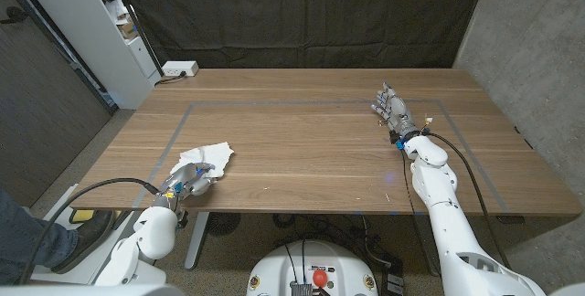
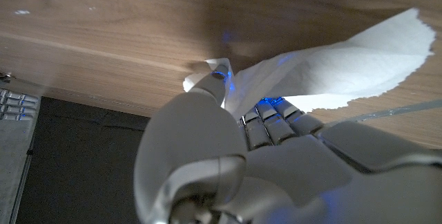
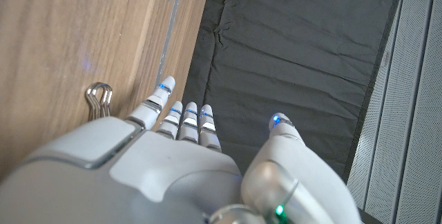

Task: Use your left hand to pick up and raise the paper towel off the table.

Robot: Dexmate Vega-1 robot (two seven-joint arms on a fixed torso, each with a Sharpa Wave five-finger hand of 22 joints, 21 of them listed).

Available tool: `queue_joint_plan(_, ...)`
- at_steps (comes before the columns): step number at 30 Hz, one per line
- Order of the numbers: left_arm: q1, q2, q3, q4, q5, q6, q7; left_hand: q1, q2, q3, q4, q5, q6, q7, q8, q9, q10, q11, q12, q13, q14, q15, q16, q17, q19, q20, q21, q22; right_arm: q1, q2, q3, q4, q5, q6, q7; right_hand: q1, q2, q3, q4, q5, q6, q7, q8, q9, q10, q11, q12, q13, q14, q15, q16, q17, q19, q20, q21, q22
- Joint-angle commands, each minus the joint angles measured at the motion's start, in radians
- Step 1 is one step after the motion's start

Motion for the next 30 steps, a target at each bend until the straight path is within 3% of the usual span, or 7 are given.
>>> queue_joint_plan(1, 0.001, -0.010, -0.024, -0.040, -0.005, 0.003, 0.006, -0.008, -0.006, 0.002, 0.005, 0.007, 0.016, 0.029, -0.004, 0.002, 0.045, 0.056, -0.006, 0.009, 0.188, 0.112, -0.003, 0.024, 0.364, 0.312, 0.026, 0.014, -0.016, 0.002, 0.003, -0.027, 0.007, 0.004, -0.002, 0.003, 0.008, -0.004, -0.002, 0.005, 0.007, -0.004, 0.004, 0.000, 0.004, -0.003, 0.009, 0.003, 0.006, -0.001, 0.009, 0.000, 0.010, -0.001, -0.002, 0.006)
queue_joint_plan(30, -0.009, -0.018, -0.056, -0.091, 0.012, -0.016, -0.001, -0.025, 0.004, 0.006, 0.016, 0.009, 0.021, 0.034, -0.011, 0.003, 0.052, 0.066, -0.011, 0.012, 0.198, 0.119, -0.016, 0.023, 0.359, 0.313, 0.023, 0.014, -0.032, 0.002, 0.003, -0.059, 0.020, 0.008, -0.005, 0.005, 0.011, -0.005, -0.004, 0.005, 0.007, -0.003, 0.004, 0.000, 0.003, -0.004, 0.009, 0.003, 0.007, -0.002, 0.010, -0.002, 0.014, -0.001, -0.012, 0.006)
